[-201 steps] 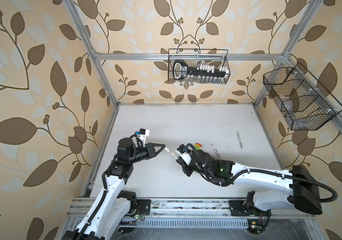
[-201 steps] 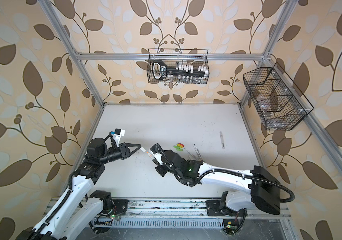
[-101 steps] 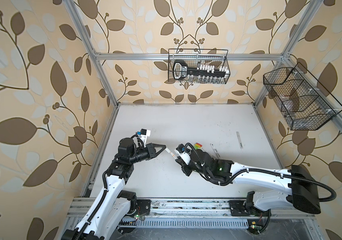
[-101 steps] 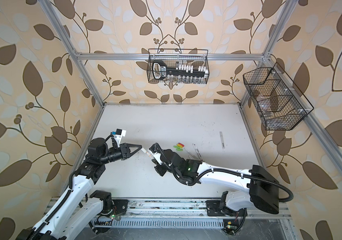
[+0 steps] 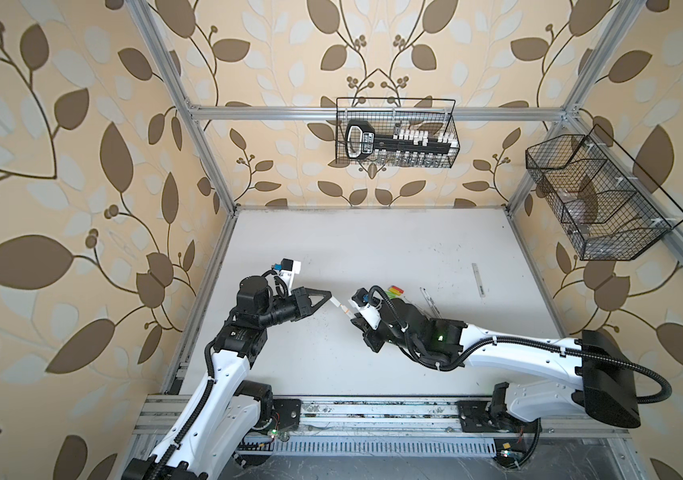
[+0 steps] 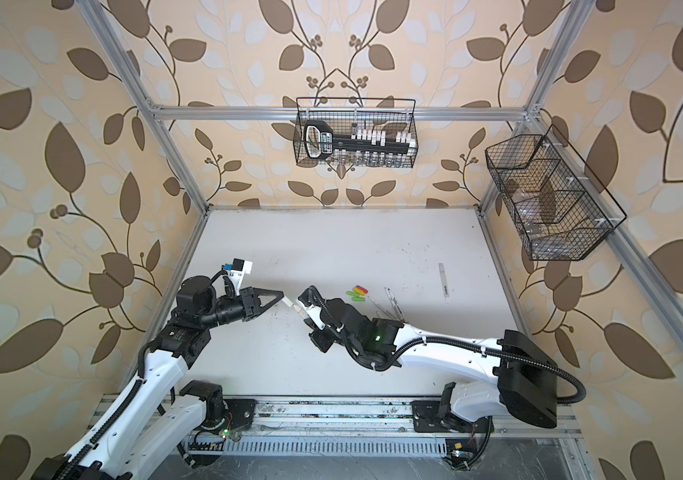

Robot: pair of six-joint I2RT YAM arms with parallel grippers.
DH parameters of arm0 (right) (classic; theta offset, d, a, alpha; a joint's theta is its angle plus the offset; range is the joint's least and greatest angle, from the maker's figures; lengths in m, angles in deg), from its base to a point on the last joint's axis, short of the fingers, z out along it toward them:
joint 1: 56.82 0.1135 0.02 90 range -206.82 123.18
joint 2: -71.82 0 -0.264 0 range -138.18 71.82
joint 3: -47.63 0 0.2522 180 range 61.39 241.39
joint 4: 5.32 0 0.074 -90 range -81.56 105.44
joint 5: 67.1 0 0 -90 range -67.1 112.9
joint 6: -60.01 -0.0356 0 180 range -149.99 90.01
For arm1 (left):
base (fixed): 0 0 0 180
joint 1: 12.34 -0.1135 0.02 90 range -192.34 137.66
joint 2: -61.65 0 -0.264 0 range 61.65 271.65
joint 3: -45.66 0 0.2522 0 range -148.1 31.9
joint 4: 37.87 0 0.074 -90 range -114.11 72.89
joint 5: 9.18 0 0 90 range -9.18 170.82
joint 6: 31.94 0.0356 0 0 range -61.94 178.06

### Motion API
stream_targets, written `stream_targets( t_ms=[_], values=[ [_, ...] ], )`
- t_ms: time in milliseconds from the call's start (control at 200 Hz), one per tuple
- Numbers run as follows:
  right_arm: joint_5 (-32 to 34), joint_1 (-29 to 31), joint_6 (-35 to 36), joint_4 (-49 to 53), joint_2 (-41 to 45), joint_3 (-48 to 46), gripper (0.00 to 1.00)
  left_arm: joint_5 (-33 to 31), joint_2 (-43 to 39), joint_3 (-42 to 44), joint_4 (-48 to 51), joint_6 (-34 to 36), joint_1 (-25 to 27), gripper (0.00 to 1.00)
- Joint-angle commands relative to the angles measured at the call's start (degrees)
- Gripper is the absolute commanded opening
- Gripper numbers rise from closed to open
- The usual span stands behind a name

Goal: Insert the pens into the pen caps

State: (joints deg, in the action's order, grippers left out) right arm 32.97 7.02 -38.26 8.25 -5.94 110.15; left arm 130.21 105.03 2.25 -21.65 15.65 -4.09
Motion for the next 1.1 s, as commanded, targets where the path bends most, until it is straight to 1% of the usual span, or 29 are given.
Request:
stream_targets(
  t_ms=[0,450,695,840,1095],
  values=[
    [-0.2,-0.3,1.1,-0.4,-0.7,2.5,0.14,-0.3,0.3,-0.1,-0.1,1.7,0.9,0.00],
    [-0.2,-0.2,1.0,2.4,-3.2,7.6,0.13,-4.4,0.2,-0.6,3.6,4.7,4.2,0.00],
    [0.6,-0.2,0.8,6.6,-5.0,11.6,0.11,-9.5,0.9,-2.0,8.9,8.1,7.7,0.00],
    [0.7,-0.3,0.7,7.2,-5.0,12.1,0.10,-12.5,0.8,-2.7,11.7,9.7,9.4,0.00],
    [0.7,-0.4,1.0,5.8,-4.7,11.9,0.10,-10.5,1.1,-2.6,9.9,8.7,9.6,0.00]
  ],
)
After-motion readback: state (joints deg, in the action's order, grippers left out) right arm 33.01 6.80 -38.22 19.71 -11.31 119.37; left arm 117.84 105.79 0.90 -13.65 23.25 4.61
